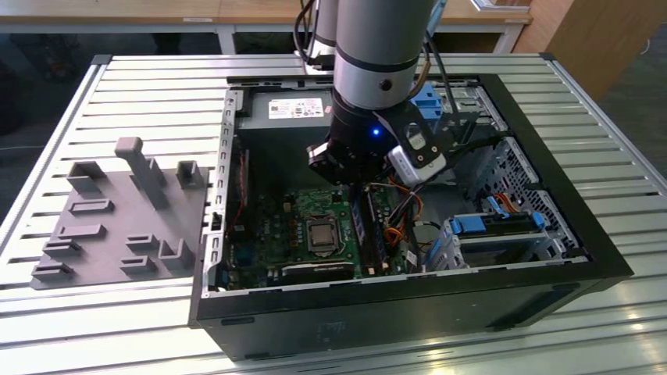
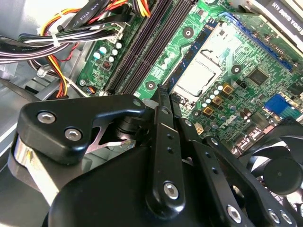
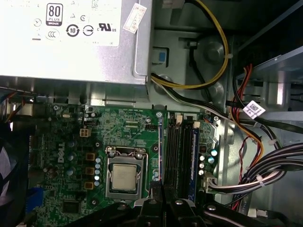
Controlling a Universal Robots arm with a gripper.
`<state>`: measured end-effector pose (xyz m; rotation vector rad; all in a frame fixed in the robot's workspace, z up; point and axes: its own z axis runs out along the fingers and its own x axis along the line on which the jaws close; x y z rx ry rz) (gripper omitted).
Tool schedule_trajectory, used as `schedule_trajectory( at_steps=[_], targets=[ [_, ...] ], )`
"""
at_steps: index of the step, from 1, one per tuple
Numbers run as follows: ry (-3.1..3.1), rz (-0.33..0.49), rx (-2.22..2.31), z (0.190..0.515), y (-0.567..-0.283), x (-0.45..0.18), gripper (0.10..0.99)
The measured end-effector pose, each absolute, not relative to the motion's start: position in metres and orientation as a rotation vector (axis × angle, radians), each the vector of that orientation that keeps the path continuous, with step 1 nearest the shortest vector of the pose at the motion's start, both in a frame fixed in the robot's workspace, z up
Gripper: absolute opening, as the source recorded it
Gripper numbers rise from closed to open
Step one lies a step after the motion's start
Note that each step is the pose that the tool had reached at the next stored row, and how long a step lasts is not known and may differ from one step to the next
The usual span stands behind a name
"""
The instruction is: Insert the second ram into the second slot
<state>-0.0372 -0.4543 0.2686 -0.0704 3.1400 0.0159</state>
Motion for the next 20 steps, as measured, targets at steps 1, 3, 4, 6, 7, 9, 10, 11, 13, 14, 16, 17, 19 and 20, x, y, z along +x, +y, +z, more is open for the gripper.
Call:
schedule_trajectory(
  at_steps=[1,3,4,6,7,9,10,11,13,14,16,17,19,20],
  targets=[
    [3.14,0.016,-0.07,0.2686,-0.4543,-0.0373,0.133],
    [3.14,0.017,-0.07,0.2685,-0.4543,-0.0373,0.133],
    [3.14,0.017,-0.07,0.2685,-0.4543,-0.0372,0.133],
    [3.14,0.017,-0.07,0.2685,-0.4543,-0.0371,0.133],
    [3.14,0.017,-0.07,0.2685,-0.4543,-0.037,0.133],
    [3.14,0.017,-0.07,0.2685,-0.4543,-0.0368,0.133],
    [3.14,0.017,-0.07,0.2685,-0.4543,-0.0367,0.133],
    [3.14,0.017,-0.07,0.2685,-0.4543,-0.0366,0.133],
    [3.14,0.017,-0.07,0.2685,-0.4543,-0.0365,0.133],
    [3.14,0.017,-0.07,0.2685,-0.4543,-0.0364,0.133],
    [3.14,0.017,-0.069,0.2684,-0.4543,-0.0351,0.133],
    [3.14,0.017,-0.065,0.2682,-0.4543,-0.0341,0.133],
    [3.14,0.017,-0.047,0.2678,-0.4543,-0.0334,0.133],
    [3.14,0.018,-0.035,0.2672,-0.4543,-0.0334,0.133]
  ],
)
